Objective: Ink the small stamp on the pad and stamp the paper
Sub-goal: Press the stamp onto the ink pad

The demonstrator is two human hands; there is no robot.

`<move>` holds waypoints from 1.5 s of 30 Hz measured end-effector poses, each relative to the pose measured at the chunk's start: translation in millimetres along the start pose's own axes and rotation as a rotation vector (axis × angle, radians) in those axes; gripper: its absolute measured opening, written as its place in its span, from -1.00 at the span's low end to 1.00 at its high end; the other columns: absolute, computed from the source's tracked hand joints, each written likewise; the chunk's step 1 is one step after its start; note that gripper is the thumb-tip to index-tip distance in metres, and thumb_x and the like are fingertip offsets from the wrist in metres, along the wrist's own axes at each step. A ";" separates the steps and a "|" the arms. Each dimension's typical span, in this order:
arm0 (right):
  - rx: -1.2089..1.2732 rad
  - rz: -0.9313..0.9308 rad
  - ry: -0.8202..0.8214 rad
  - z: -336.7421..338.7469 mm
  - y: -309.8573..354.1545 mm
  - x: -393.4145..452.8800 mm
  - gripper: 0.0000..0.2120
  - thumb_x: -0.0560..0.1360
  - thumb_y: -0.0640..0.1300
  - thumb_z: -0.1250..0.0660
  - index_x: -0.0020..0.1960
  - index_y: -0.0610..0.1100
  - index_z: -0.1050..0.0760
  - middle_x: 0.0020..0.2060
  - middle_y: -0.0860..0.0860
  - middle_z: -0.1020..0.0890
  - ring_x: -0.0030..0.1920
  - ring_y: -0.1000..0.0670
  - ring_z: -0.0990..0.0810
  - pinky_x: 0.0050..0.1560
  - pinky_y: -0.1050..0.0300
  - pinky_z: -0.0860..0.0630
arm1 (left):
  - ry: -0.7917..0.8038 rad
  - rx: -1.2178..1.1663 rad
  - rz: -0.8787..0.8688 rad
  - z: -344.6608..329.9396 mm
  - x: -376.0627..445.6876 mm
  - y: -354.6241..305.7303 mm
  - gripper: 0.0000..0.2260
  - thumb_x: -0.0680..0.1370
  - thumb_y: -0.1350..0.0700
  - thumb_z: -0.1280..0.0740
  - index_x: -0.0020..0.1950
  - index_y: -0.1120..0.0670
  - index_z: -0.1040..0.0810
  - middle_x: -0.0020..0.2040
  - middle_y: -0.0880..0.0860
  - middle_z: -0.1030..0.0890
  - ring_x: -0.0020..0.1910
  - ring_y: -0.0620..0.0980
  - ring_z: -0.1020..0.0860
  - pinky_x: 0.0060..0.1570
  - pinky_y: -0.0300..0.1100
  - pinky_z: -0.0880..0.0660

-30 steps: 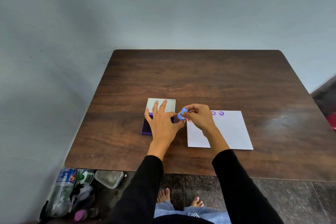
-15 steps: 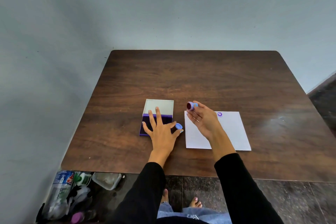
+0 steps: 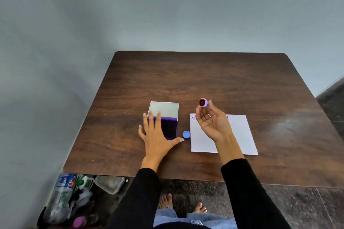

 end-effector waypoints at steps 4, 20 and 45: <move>0.029 -0.005 -0.005 -1.1 -6.5 0.4 -0.75 0.41 -0.18 -0.44 0.05 -0.26 -0.57 -0.14 -0.14 -0.71 -0.16 -0.04 -0.71 -0.13 0.17 -0.66 | 0.042 -0.103 0.108 4.0 -0.4 23.5 0.22 0.19 -0.28 -0.50 0.54 0.07 0.23 0.58 0.09 0.12 0.54 0.03 0.19 0.47 0.05 0.20; -0.050 -0.112 -0.060 -6.1 -38.6 13.4 -0.77 0.51 -0.36 -0.29 0.16 -0.38 -0.47 -0.02 -0.28 -0.63 -0.02 -0.17 -0.66 -0.19 0.06 -0.68 | -0.001 0.024 0.145 -6.3 -0.5 39.0 0.22 0.18 -0.51 -0.31 0.54 0.18 0.12 0.58 0.12 0.03 0.55 0.04 0.12 0.48 0.01 0.19; -1.676 0.642 -0.063 -15.6 -85.4 22.0 -0.81 0.43 -0.16 -0.44 0.03 -0.16 -0.59 -0.08 -0.09 -0.69 -0.10 0.00 -0.62 -0.17 0.34 -0.45 | -0.039 0.076 0.072 -14.6 -2.0 46.7 0.09 0.19 -0.59 -0.03 0.52 0.11 -0.14 0.56 0.14 -0.07 0.55 0.06 0.04 0.49 0.05 0.13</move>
Point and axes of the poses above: each hand's wrist, its own x-axis towards the middle knuckle, its own z-axis out of the back of the hand, y = z × x, the point moved 5 cm from there along x, towards the middle knuckle
